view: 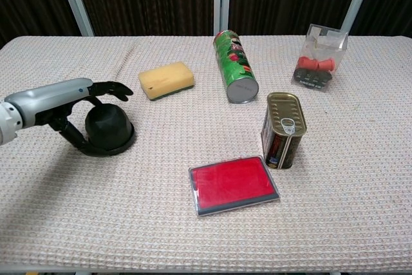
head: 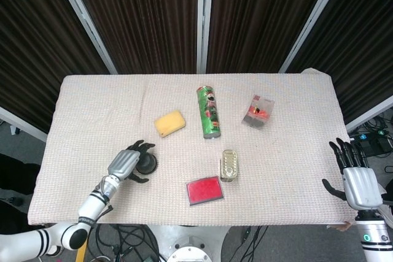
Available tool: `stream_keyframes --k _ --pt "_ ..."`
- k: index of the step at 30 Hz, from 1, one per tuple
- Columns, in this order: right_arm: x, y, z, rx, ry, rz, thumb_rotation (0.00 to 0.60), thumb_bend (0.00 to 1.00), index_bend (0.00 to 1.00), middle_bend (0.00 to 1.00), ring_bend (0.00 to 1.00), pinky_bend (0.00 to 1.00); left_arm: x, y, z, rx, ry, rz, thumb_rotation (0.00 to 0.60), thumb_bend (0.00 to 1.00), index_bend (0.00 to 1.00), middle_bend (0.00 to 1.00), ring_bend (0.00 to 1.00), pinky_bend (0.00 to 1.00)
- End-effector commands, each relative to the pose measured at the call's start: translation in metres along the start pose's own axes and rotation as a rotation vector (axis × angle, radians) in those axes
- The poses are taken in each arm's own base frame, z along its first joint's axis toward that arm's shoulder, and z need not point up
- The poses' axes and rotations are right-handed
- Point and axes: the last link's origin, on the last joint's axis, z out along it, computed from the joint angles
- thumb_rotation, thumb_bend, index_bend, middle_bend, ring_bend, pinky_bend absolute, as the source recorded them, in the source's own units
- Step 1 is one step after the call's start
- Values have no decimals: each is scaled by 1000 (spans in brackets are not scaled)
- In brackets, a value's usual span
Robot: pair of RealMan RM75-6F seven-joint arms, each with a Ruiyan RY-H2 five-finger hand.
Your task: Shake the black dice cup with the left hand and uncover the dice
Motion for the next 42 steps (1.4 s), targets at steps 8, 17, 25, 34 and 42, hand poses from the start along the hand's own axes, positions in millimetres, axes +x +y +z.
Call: stream_keyframes --k 8,17,25,34,42 --pt "2 1 0 0 10 3 600 136 0 0 0 0 -4 0 6 10 19 10 600 28 101 166 14 158" --pt "0 2 0 0 6 2 600 136 0 0 0 0 -7 -1 9 12 38 37 600 28 101 202 13 150" --pt "-1 5 0 -11 1 3 600 136 0 0 0 0 -13 -2 11 12 23 44 600 28 101 204 13 150" --pt "-2 7 0 -14 -3 7 600 135 0 0 0 0 -16 -6 13 23 16 75 600 32 113 234 13 150" --pt "-2 8 0 -19 -4 6 600 135 0 0 0 0 -17 -7 17 21 33 82 600 85 145 283 29 150"
